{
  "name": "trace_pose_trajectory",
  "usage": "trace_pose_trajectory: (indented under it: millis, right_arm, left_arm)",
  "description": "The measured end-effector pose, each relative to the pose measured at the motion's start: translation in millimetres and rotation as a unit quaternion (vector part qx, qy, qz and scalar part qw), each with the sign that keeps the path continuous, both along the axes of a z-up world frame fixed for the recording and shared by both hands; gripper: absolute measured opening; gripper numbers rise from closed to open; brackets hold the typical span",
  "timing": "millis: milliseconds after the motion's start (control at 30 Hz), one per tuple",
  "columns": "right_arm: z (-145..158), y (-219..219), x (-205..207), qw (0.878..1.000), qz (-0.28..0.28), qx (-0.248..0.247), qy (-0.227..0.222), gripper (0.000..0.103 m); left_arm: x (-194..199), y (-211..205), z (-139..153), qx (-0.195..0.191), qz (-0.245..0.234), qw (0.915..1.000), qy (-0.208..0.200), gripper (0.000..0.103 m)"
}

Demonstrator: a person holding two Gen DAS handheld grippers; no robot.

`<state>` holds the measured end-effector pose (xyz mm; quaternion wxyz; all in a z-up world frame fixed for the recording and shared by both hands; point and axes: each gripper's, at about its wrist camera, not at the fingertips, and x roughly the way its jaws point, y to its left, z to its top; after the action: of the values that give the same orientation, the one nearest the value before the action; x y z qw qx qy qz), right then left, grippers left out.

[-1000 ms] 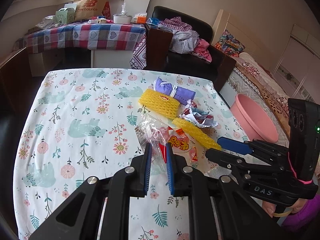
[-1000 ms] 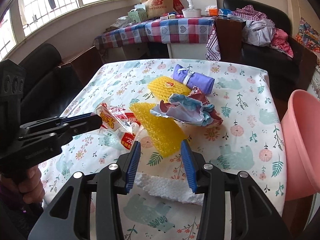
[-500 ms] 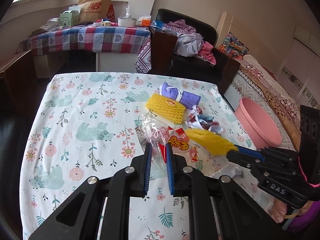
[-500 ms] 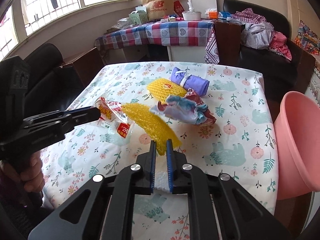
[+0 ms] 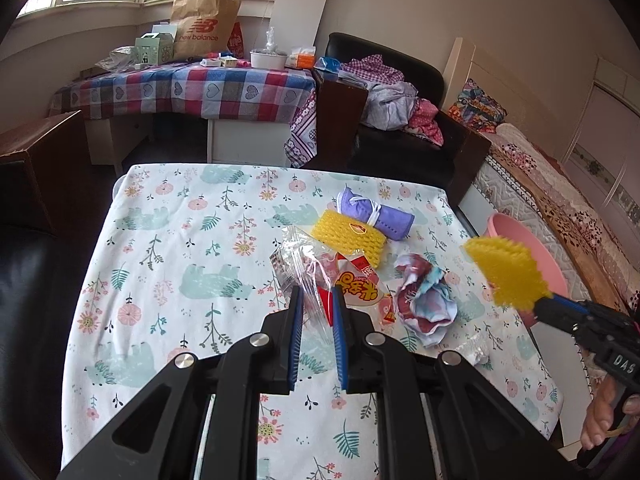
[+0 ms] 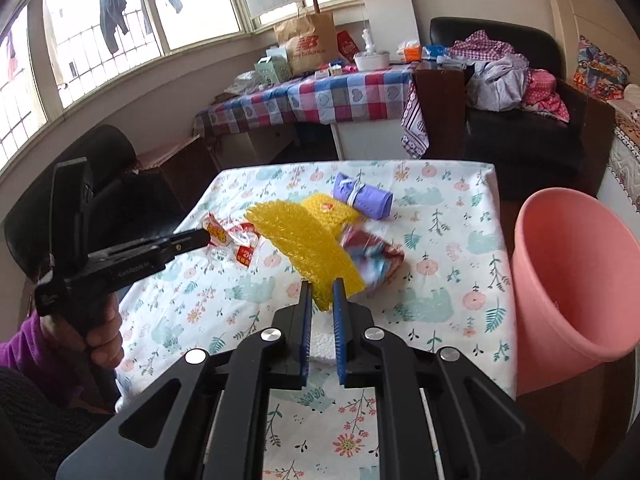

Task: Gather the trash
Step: 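Carry the clear snack bag and yellow mesh sleeve over the pink bucket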

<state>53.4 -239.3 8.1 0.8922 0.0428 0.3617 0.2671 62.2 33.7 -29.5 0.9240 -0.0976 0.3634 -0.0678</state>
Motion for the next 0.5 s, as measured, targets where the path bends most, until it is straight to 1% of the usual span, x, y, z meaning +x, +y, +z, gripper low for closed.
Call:
trace_pose_trajectory:
  millis: [200,500]
  right_arm:
    - [20,-18,-6,0.999,-0.034,-0.002,-0.037,0.01]
    - [27,-61,-6,0.992,-0.114,0.0,-0.055,0.01]
  left_arm:
    - [-5,-1,9,-0.004,-0.002,0.9999,-0.013,0.013]
    - [-6,-18,26,-0.014,-0.022,0.9988,-0.042,0.013]
